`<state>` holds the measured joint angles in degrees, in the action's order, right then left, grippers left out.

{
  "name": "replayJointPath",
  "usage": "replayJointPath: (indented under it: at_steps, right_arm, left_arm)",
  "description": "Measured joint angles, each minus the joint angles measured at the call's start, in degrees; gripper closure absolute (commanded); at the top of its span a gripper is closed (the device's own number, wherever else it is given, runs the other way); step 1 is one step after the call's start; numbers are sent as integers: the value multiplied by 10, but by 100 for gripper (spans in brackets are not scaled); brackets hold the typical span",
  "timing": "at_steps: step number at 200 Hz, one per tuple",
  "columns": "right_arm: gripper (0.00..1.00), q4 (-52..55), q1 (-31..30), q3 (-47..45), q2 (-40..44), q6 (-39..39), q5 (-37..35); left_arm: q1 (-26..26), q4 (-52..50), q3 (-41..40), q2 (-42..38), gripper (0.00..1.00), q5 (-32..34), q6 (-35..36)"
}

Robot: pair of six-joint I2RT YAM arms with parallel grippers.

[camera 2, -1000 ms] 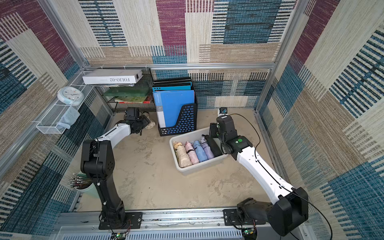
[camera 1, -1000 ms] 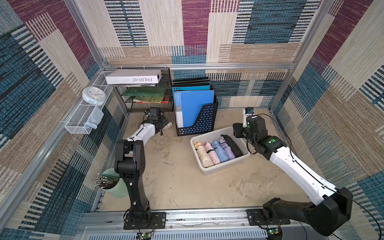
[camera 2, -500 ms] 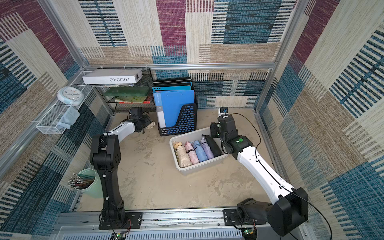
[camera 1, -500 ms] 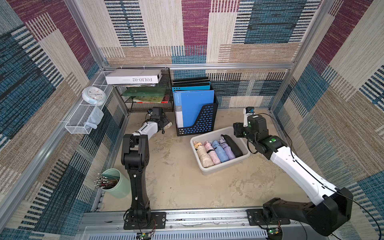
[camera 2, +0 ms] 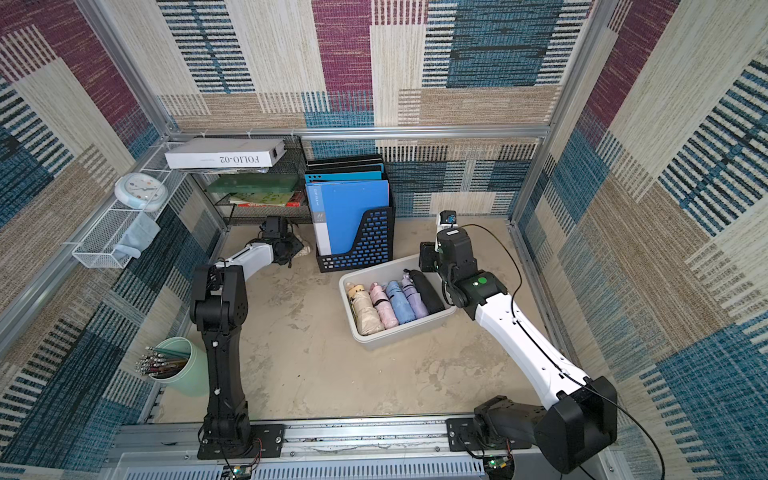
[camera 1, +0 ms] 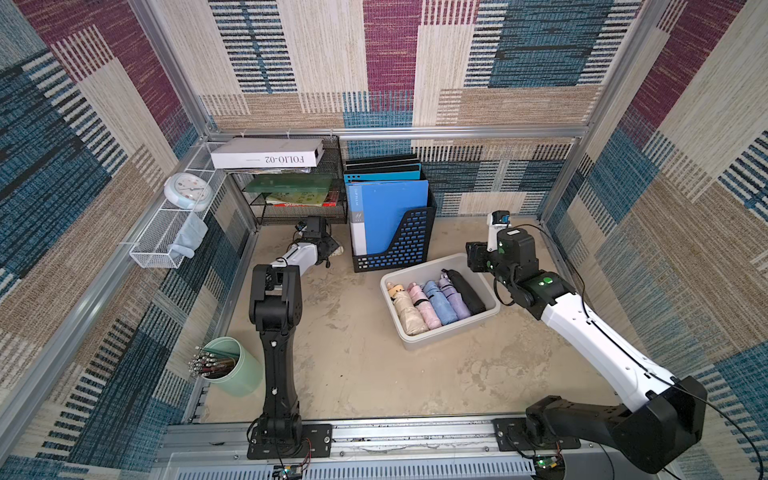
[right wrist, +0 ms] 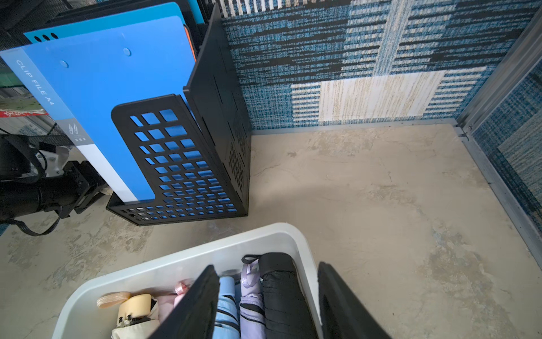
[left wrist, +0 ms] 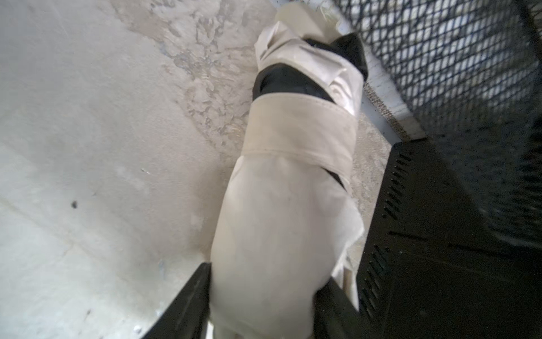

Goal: Put the umbrella into the storage box
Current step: Pick up the umbrella from the center of the board.

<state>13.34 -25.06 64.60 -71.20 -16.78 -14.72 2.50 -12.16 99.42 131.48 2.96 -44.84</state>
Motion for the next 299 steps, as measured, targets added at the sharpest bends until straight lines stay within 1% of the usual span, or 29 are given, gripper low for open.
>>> replayJointPath:
  at_steps: [21, 43, 64, 96, 120, 155, 193, 233, 254, 273, 299]
  right_arm:
    - [42, -7, 0, 0, 4, 2, 0]
    - [42, -12, 0, -4, 11, 3, 1]
    - [42, -13, 0, -11, 19, 4, 5]
    - [42, -16, 0, -23, 37, 4, 13]
    - [42, -17, 0, -33, 58, 4, 15]
    - [42, -17, 0, -52, 91, 4, 18]
    - [42, -14, 0, -68, 123, 0, 24]
    - [42, 7, 0, -77, 151, -16, 32]
    - [41, 25, 0, -77, 154, -30, 37]
    - [41, 39, 0, -77, 155, -44, 51]
    - [40, 39, 0, -81, 159, -68, 75]
  left_arm:
    - [-3, 5, -5, 0, 63, -9, -2]
    - [-6, 11, -14, -8, 76, -14, -10]
    - [-8, 11, -29, -18, 85, -13, -9]
    - [-10, -2, -57, -45, 95, -19, -10]
    - [-10, -13, -92, -78, 100, -29, -9]
    - [-7, -30, -160, -138, 100, -37, -10]
    - [-2, -35, -251, -221, 100, -50, -14]
    - [15, -28, -347, -322, 100, -64, -15]
    - [22, -12, -403, -372, 100, -86, -15]
    - [26, -10, -448, -419, 100, -93, -15]
    - [35, -4, -508, -507, 100, -105, -14]
